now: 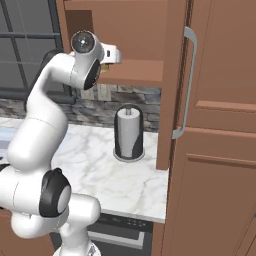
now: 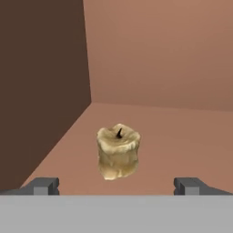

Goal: Get the candle and the beer from the cabinet and move them to the dining counter.

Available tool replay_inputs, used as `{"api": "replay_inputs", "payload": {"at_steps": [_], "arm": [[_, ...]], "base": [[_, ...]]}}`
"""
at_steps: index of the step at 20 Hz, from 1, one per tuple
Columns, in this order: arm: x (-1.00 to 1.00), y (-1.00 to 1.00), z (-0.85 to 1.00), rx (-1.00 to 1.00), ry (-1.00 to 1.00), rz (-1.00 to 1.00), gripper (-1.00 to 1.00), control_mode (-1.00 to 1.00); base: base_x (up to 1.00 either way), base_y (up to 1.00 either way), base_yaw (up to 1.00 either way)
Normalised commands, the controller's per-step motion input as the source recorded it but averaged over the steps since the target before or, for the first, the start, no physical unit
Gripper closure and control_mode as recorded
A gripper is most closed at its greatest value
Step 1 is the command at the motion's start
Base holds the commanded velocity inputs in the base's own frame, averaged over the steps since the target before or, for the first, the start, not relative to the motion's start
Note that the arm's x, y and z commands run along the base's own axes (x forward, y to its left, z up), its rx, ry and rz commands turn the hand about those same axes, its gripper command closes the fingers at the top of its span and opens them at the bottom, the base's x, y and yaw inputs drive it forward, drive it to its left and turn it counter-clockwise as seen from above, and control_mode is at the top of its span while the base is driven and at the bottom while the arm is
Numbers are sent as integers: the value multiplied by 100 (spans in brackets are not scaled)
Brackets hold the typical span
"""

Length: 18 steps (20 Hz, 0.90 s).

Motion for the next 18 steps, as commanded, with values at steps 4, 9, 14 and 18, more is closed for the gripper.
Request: {"api": "replay_inputs", "payload": {"at_steps": [4,9,14,18], "arm": [[16,0,-4,0,1,1,-100,-100],[14,0,0,0,7,0,-100,-100],[18,0,0,0,12,0,-100,-100],[21,0,0,0,7,2,-100,-100]], "base": [[0,0,0],[0,0,0],[0,0,0],[0,0,0]]}}
